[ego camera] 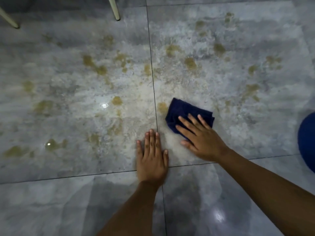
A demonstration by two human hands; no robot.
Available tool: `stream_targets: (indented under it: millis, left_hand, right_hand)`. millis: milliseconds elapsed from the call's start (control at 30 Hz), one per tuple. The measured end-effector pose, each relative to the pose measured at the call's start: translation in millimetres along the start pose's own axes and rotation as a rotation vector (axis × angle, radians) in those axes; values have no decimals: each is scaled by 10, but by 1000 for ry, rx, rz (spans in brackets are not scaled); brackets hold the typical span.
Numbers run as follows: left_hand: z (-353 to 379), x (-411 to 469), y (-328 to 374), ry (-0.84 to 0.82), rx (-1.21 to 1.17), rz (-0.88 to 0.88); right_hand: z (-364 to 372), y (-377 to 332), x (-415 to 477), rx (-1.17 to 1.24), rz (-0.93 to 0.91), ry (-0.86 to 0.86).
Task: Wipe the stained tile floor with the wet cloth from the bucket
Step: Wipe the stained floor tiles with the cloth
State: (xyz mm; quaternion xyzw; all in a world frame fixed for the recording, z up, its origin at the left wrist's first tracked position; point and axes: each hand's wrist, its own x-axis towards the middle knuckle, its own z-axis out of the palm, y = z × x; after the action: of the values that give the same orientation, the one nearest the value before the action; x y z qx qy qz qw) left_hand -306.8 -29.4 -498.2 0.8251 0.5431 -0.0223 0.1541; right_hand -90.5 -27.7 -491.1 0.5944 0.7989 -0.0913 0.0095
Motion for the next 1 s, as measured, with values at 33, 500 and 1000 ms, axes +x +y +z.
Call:
stream_targets:
  millis: [33,500,1000]
  left_hand:
    - [-1,11,-20,7,2,-1]
    - [-56,52,-58,-49,-8,-12]
    - [-59,1554,466,-49,109,209]
  right_hand:
    - [14,-70,81,18,-42,-9]
    - [99,-318,47,110,677,197]
    - [207,-117,-129,132,911,145]
